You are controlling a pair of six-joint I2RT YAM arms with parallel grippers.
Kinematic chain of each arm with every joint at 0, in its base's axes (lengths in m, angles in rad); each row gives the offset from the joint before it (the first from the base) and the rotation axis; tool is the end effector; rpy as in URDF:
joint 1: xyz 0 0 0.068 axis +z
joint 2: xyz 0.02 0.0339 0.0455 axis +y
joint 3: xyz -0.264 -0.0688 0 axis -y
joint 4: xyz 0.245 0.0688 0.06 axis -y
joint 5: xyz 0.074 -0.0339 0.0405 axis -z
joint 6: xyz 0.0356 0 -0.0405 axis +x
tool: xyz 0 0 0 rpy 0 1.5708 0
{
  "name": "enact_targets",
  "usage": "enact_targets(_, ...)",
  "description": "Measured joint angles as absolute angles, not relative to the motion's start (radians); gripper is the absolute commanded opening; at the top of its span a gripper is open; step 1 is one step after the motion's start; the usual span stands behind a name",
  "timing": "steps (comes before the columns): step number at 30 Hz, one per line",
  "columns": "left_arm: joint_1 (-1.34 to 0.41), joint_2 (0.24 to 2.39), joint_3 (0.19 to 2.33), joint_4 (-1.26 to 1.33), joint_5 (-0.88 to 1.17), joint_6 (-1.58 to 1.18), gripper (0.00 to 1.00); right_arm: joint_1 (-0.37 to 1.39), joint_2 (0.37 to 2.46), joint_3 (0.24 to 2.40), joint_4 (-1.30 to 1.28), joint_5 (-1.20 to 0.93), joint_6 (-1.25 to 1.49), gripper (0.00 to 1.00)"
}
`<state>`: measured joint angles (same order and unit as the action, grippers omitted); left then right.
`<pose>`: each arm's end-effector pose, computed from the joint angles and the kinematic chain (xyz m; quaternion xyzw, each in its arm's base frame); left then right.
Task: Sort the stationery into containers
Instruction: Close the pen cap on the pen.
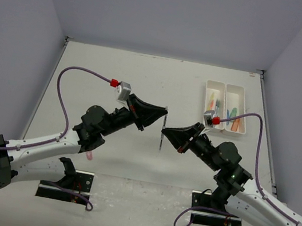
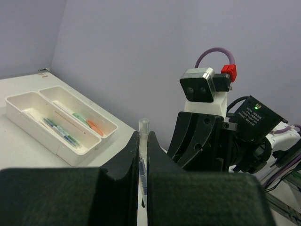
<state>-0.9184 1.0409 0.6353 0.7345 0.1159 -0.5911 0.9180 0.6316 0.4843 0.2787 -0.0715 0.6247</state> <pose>0.1417 -0.1923 0.3351 0.1411 0.5654 -0.5808 0.5684 0.0992 0.1339 0.3071 -0.1228 0.6477 0.5408 0.5224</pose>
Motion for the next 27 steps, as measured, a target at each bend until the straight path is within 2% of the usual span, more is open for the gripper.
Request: enact_targets(27,-0.918,1.053,0.636,0.739,0.078,-0.609,0.00,0.918,0.634,0.506,0.242,-0.077,0.609,0.00)
